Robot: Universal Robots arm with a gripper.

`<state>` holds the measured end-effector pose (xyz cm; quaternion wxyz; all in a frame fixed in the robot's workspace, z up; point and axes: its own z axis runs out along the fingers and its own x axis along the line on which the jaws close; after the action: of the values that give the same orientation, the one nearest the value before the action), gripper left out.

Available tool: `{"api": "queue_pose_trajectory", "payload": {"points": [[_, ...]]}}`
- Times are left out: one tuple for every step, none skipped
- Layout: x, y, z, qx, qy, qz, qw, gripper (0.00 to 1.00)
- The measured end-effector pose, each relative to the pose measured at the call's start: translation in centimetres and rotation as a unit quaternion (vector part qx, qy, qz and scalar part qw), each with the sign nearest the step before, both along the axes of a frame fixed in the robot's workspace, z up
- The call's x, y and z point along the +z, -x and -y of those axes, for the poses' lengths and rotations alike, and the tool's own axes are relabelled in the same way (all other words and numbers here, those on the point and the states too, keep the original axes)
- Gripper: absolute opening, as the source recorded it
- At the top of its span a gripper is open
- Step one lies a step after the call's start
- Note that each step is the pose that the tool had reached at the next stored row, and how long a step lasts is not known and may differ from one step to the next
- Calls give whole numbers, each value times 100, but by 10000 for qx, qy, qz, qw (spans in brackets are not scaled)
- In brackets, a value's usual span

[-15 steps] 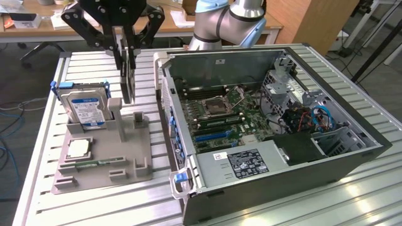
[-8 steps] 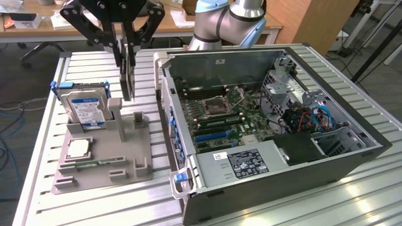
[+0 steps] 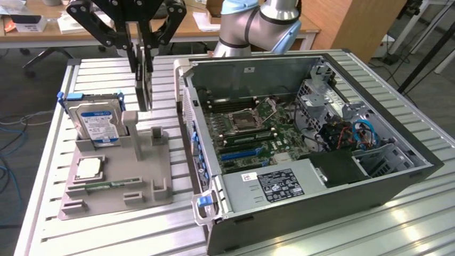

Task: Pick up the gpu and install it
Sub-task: 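Pick up the gpu and move the gpu toward the slot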

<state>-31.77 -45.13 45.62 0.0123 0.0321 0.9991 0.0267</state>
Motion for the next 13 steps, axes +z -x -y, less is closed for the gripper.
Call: {"api": "queue_pose_trajectory", "payload": {"points": [[-1,0,0,0,-1,0,10000,27],[0,0,0,1,-1,0,10000,27],[0,0,0,0,0,0,10000,27],[0,-1,0,1,-1,0,10000,27],[0,-7,1,2,-1,0,10000,27],[1,-14,1,2,0,-1,10000,27],[0,-22,0,1,-1,0,10000,27],[1,-29,0,1,0,-1,10000,27],[1,-38,0,1,0,-1,10000,27],[0,-44,0,1,-1,0,10000,27],[1,-50,0,1,0,-1,10000,27],[0,-55,0,0,-1,0,10000,27],[0,-59,0,0,-1,0,10000,27]]}}
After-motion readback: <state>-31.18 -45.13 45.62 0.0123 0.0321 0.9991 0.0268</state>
